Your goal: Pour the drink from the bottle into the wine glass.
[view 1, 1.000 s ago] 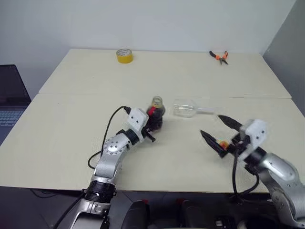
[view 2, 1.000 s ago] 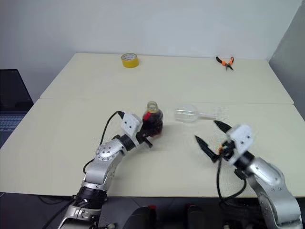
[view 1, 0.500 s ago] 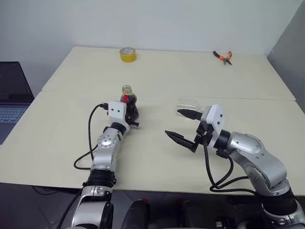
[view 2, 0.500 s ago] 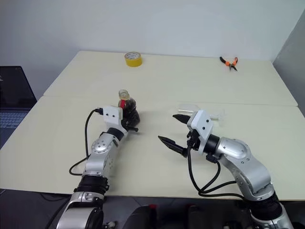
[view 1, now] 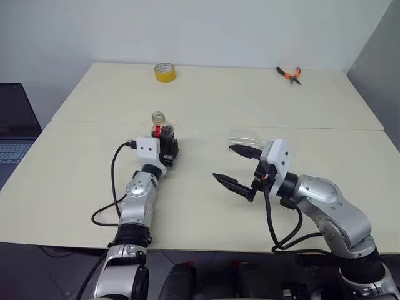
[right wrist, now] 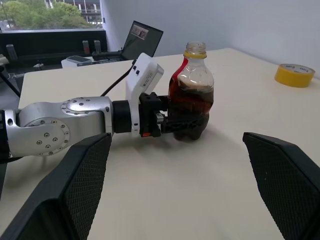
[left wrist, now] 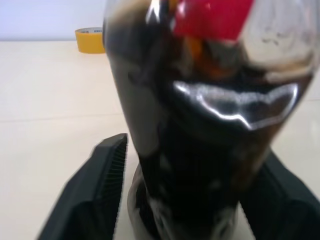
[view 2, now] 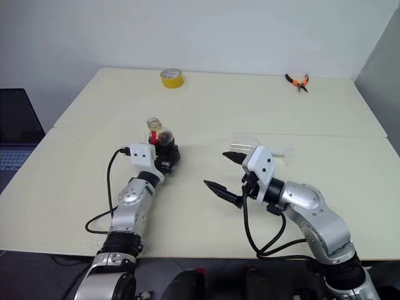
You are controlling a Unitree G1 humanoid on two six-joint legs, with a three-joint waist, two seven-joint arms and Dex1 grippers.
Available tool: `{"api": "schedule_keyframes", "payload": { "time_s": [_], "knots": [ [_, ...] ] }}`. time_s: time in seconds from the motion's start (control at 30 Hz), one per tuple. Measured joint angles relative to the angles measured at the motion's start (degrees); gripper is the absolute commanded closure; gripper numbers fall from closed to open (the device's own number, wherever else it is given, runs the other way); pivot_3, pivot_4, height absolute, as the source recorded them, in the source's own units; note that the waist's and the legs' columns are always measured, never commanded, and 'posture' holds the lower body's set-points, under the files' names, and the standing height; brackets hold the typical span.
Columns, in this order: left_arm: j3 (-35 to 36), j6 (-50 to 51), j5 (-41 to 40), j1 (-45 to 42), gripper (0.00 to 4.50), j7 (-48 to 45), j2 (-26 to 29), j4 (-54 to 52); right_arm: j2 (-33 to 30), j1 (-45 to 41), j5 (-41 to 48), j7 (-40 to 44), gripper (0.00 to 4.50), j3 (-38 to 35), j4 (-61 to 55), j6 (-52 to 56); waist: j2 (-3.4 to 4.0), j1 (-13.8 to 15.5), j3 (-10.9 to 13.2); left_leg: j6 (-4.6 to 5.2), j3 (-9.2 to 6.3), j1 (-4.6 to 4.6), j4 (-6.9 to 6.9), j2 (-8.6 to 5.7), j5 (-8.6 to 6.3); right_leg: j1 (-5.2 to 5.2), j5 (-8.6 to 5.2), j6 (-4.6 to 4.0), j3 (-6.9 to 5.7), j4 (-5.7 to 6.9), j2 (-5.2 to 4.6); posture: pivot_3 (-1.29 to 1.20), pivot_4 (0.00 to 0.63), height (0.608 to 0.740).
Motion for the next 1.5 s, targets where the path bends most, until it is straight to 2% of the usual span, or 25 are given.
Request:
{"api": "schedule_keyframes", "payload": {
  "time_s": [0.03, 0.27, 0.43, 0.6, 0.7, 0.83, 0.93, 1.13, 1.33, 1.5],
  "knots": [
    [0.0, 0.2, 0.0, 0.9, 0.02, 0.0, 0.0, -1.1, -0.1, 0.2, 0.0, 0.0, 0.0, 0.0, -0.1, 0.0, 0.0, 0.0, 0.0, 0.0, 0.0, 0.0, 0.0, 0.0, 0.0, 0.0, 0.0, 0.0, 0.0, 0.0, 0.0, 0.0, 0.15, 0.74],
    [-1.2, 5.7, -0.1, 11.3, 0.02, -1.5, 1.1, -15.3, -2.8, 5.5, -1.0, -0.5, 0.0, -0.4, -3.4, 0.0, 0.01, 0.0, 0.0, -0.01, 0.02, 0.0, -0.04, 0.01, -0.01, 0.0, 0.0, 0.0, 0.04, -0.05, -0.02, 0.0, 0.15, 0.74],
    [-2.9, 12.8, -2.2, 22.0, 0.02, -6.3, 4.9, -27.0, -4.6, 10.8, -2.8, -2.1, 0.0, -3.4, -4.9, -0.2, 0.01, -0.1, 0.0, 0.0, -0.01, 0.06, -0.05, 0.04, -0.01, 0.05, -0.01, -0.01, -0.01, -0.02, -0.01, 0.0, 0.15, 0.74],
    [-5.8, 16.1, -3.2, 27.0, 0.02, -11.9, 9.2, -33.7, -5.0, 12.9, -7.6, -5.0, 0.0, -5.8, -4.7, -2.0, 0.01, 0.0, 0.0, 0.0, 0.0, 0.06, -0.05, 0.02, -0.01, 0.06, -0.01, -0.01, 0.01, -0.04, -0.01, 0.0, 0.15, 0.74],
    [-8.0, 16.1, -3.1, 26.5, 0.02, -14.3, 10.2, -36.4, -5.1, 12.8, -11.7, -7.0, 0.0, -6.5, -3.8, -4.4, 0.01, 0.1, 0.0, 0.0, 0.01, 0.07, -0.05, 0.01, -0.01, 0.07, -0.01, -0.01, 0.02, -0.05, -0.01, 0.0, 0.15, 0.74],
    [-11.8, 16.0, -2.8, 21.8, 0.02, -17.7, 10.5, -37.3, -7.5, 10.7, -21.0, -10.5, 0.0, -5.3, -0.6, -5.6, 0.01, 0.0, 0.0, 0.0, 0.05, 0.06, -0.04, -0.01, -0.01, 0.06, -0.01, -0.01, 0.04, -0.03, 0.0, 0.0, 0.15, 0.74],
    [-14.3, 17.3, -3.9, 16.1, 0.02, -21.8, 11.5, -38.2, -11.8, 7.1, -31.5, -11.9, 0.0, -0.4, 3.8, -6.0, 0.01, 0.0, 0.0, -0.01, 0.06, 0.07, -0.07, 0.01, 0.0, 0.03, -0.02, -0.02, 0.05, -0.02, 0.03, 0.0, 0.15, 0.74],
    [-16.0, 20.7, -7.0, 10.5, 0.02, -29.6, 14.9, -38.9, -15.6, 0.6, -51.8, -15.4, 0.0, 8.5, 14.5, -11.3, 0.04, -0.3, 0.0, -0.04, 0.19, 0.06, -0.08, 0.02, 0.01, -0.04, -0.03, -0.04, 0.18, -0.03, 0.04, 0.0, 0.15, 0.74],
    [-16.3, 21.2, -7.6, 9.4, 0.02, -32.1, 15.3, -38.8, -11.8, -3.9, -63.0, -20.3, 0.0, 11.4, 21.1, -13.2, 0.04, -0.4, 0.0, -0.1, 0.19, 0.06, -0.08, 0.04, 0.05, -0.04, -0.03, -0.04, 0.19, -0.01, 0.04, 0.0, 0.15, 0.74],
    [-16.4, 19.8, -7.5, 9.4, 0.02, -33.0, 15.1, -37.0, -8.0, -9.1, -70.1, -24.4, 0.0, 14.2, 31.2, -14.4, 0.04, -0.3, 0.0, -0.09, 0.19, 0.06, -0.06, 0.03, 0.04, -0.06, -0.03, -0.05, 0.18, 0.02, 0.04, 0.0, 0.15, 0.74]
  ]
}}
